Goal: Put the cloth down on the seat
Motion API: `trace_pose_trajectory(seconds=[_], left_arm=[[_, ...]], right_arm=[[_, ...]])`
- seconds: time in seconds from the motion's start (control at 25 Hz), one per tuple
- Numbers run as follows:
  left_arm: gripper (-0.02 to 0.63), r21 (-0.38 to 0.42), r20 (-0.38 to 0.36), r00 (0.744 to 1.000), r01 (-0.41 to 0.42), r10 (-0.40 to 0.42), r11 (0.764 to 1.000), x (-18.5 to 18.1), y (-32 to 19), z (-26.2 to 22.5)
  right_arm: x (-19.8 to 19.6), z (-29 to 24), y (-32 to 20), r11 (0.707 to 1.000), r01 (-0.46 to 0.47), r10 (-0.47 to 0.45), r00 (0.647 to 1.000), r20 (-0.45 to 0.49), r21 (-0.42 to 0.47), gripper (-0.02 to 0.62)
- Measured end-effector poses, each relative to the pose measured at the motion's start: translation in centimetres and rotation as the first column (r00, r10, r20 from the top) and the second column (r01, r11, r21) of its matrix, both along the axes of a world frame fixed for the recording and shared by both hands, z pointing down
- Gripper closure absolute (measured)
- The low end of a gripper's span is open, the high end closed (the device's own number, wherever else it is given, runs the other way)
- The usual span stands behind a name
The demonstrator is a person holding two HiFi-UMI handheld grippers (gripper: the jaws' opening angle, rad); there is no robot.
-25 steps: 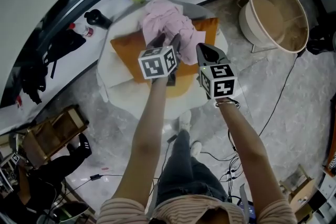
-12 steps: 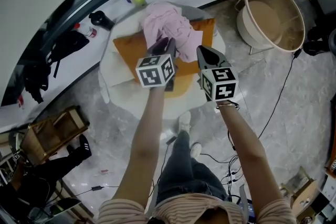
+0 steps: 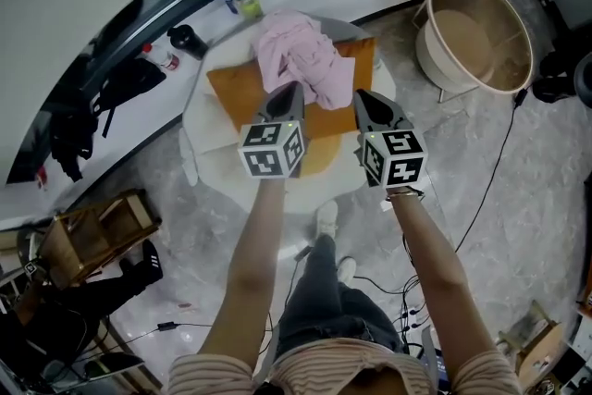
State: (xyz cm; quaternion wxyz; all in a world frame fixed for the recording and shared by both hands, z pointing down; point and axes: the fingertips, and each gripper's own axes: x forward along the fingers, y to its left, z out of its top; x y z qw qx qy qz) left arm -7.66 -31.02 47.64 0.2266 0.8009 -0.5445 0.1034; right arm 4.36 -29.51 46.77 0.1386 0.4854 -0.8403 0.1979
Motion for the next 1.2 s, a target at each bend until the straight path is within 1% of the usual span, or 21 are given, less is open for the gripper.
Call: trace_pose_trajectory(seconds=[0.12, 0.2, 0.4, 0.52, 1.0, 1.2], left_arm=[[0.594, 0.042, 0.034, 0.999, -0.014, 0.012, 0.999, 0.0, 1.6, -1.3], [0.594, 0.062, 0.042, 0.999, -0.023, 0.02, 0.998, 0.1, 2.6, -2.0], [0.594, 0.106, 0.037, 0.999, -0.033, 0.029, 0.994, 0.6, 4.6, -4.0], [0.594, 0.128, 0.019, 0.999, -0.032, 0.029, 0.991, 1.2, 5.8, -5.3], [0.594, 0.174, 0.015, 1.0, -0.023, 0.021, 0.984, 2.5, 9.8, -8.8], [0.594, 0.179, 0.002, 1.0, -0.027, 0.027, 0.983, 2.9, 11.4, -9.9]], right_arm=[[0.6, -1.1, 1.1, 1.0, 0.003, -0.003, 1.0, 0.015, 0.028, 0.588], [0.9, -1.8, 1.9, 0.999, 0.002, -0.003, 1.0, 0.025, 0.048, 0.588], [1.3, -3.3, 3.4, 0.996, 0.009, -0.013, 0.999, 0.05, 0.084, 0.588], [1.4, -4.0, 4.5, 0.995, 0.021, -0.026, 0.998, 0.054, 0.096, 0.588], [3.0, -7.7, 8.5, 0.986, 0.019, -0.032, 0.996, 0.082, 0.164, 0.588], [3.7, -9.4, 10.3, 0.982, -0.001, -0.02, 0.994, 0.11, 0.191, 0.588]])
